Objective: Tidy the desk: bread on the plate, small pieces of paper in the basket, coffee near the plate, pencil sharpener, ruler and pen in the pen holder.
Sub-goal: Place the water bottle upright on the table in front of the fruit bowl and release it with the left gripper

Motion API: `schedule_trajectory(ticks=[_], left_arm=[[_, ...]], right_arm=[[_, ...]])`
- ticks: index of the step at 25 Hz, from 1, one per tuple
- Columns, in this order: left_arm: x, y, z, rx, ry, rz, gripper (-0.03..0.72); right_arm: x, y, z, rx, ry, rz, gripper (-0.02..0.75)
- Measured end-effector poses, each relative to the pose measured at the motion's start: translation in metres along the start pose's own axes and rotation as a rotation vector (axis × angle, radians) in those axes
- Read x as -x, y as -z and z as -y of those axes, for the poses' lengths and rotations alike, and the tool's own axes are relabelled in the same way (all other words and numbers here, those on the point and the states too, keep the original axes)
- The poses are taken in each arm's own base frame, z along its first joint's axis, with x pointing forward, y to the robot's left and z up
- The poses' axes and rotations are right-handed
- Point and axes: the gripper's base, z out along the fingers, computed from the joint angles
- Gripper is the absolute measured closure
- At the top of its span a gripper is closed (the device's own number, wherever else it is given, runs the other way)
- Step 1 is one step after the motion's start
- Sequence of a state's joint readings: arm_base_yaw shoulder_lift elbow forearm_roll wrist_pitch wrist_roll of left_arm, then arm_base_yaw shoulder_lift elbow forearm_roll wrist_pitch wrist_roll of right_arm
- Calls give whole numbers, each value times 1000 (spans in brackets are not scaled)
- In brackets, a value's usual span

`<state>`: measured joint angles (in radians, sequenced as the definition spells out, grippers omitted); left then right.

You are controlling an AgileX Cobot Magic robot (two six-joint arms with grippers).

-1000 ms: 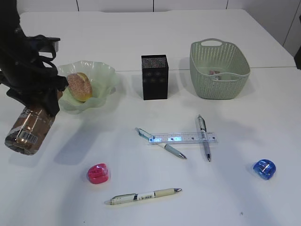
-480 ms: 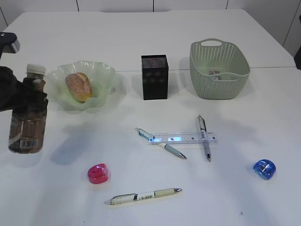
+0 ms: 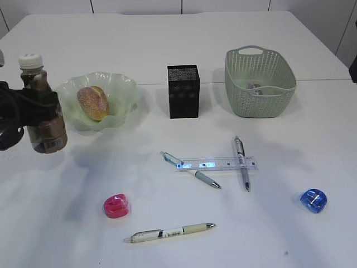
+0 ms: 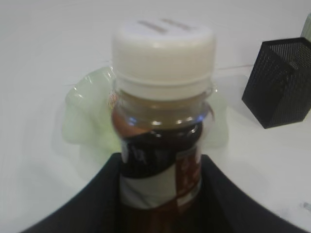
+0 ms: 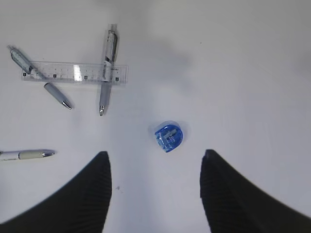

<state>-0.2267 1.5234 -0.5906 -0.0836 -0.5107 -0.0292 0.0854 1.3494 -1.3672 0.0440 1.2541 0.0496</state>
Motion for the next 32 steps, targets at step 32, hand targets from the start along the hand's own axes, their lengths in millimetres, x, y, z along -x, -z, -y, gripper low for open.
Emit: schedule_trajectory(ticks=[32], left_arm=[[-65, -44, -9, 29, -17, 159, 407]], right_arm=[[0, 0, 3, -32, 32, 1, 279]])
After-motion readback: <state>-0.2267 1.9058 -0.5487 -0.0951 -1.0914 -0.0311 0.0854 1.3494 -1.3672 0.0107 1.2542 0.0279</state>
